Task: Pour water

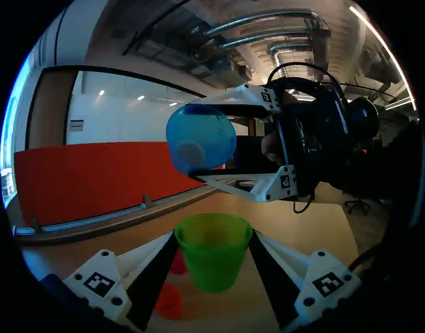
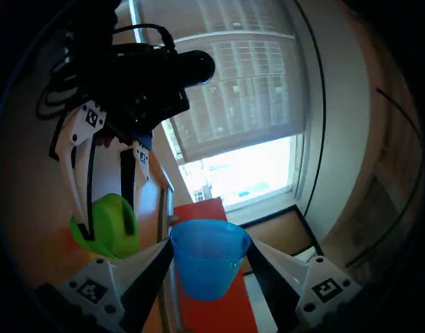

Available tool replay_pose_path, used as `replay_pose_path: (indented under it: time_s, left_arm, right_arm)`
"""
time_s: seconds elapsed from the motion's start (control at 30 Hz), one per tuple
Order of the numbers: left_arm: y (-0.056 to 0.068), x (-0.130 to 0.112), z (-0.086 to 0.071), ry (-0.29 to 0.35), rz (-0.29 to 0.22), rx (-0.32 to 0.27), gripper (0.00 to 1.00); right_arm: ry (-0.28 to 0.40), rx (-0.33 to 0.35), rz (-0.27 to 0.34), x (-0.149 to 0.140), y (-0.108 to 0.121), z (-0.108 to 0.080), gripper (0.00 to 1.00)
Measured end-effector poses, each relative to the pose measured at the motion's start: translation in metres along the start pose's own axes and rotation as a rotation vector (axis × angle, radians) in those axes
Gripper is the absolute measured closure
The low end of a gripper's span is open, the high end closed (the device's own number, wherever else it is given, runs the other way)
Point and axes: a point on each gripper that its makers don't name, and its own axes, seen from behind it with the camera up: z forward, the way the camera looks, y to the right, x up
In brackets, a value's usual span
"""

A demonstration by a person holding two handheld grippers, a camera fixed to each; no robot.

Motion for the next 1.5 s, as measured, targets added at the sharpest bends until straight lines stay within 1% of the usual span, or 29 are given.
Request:
replay_pose_path:
  time_s: [0.2,0.43,0.67,0.77,0.97,1.07,1.17,1.23,1.5]
  left_arm:
    - [0.001,0.001,-0.001,-0.003,0.005,0.004,0.12]
    - [0.000,0.004,-0.003,-0.003,0.006,0.010,0.12]
    - [-0.001,0.003,-0.003,-0.006,0.008,0.013,0.12]
    - [-0.001,0.004,-0.003,-0.007,0.009,0.015,0.12]
    - [-0.002,0.004,-0.002,-0.006,0.006,0.016,0.12]
    - [-0.001,0.004,-0.002,-0.007,0.005,0.016,0.12]
    - [-0.001,0.003,-0.002,-0.010,0.006,0.016,0.12]
    - [-0.001,0.003,-0.002,-0.012,0.006,0.016,0.12]
    - [0.000,-0.001,-0.004,-0.036,0.010,0.011,0.12]
  right_arm:
    - [-0.002,-0.010,0.188,-0.004,-0.003,-0.007,0.07]
    - [-0.010,0.007,0.420,-0.006,-0.014,-0.012,0.07]
    - [-0.028,0.018,0.651,-0.014,-0.017,-0.014,0.07]
    - [-0.031,0.035,0.737,-0.016,-0.021,-0.016,0.07]
    - [-0.062,0.059,0.891,-0.022,-0.032,-0.016,0.08]
    - [-0.061,0.067,0.975,-0.022,-0.034,-0.017,0.08]
    - [-0.058,0.077,1.039,-0.022,-0.035,-0.018,0.08]
    - [-0.061,0.082,1.065,-0.022,-0.037,-0.019,0.08]
    - [-0.091,0.101,1.128,-0.028,-0.044,-0.025,0.08]
